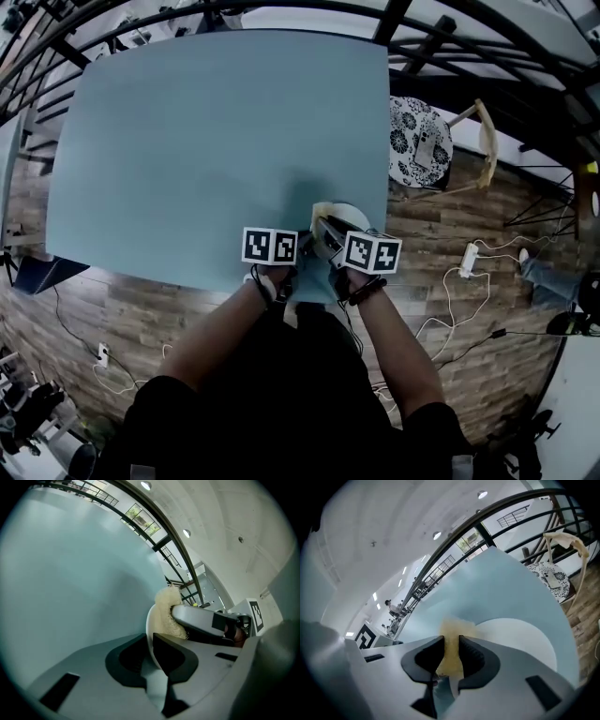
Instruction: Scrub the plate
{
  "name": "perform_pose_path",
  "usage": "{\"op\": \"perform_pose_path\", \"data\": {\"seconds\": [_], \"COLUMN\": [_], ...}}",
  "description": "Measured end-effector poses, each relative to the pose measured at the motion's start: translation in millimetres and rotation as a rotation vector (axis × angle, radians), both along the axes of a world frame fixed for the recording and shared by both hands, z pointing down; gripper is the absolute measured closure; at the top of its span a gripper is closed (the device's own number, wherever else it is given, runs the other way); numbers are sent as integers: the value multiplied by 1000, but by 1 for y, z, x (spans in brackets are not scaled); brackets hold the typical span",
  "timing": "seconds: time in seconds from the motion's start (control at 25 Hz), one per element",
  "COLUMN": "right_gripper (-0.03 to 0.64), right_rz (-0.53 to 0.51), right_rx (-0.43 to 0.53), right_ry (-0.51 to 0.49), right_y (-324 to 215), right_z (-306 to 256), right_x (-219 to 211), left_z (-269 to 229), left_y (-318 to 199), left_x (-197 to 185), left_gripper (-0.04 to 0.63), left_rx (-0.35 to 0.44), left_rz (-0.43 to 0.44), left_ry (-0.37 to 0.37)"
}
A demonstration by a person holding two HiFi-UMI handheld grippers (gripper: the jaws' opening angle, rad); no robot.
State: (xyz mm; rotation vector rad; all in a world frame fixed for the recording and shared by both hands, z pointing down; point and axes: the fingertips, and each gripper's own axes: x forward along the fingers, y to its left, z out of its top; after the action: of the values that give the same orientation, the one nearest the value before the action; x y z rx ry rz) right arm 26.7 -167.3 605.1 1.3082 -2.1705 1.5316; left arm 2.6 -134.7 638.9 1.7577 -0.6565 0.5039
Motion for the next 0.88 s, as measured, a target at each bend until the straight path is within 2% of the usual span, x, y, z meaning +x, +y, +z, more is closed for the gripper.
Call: {"op": "perform_pose_path", "data": {"seconds": [0.28, 0.88], "right_gripper": [512, 512], "right_rz": [12, 238], "right_rx": [-3, 6], "right_ry": [2, 29], "right_y": [5, 27], "right_z": [-1, -5], "right_x": [3, 108], "left_z": [-3, 2], "left_y": [0, -3], "left_x": [-9, 2], "left_gripper": [541, 541], "left_rx": [6, 7], "left_rz": [-14, -29], "left_ry": [-4, -7]}}
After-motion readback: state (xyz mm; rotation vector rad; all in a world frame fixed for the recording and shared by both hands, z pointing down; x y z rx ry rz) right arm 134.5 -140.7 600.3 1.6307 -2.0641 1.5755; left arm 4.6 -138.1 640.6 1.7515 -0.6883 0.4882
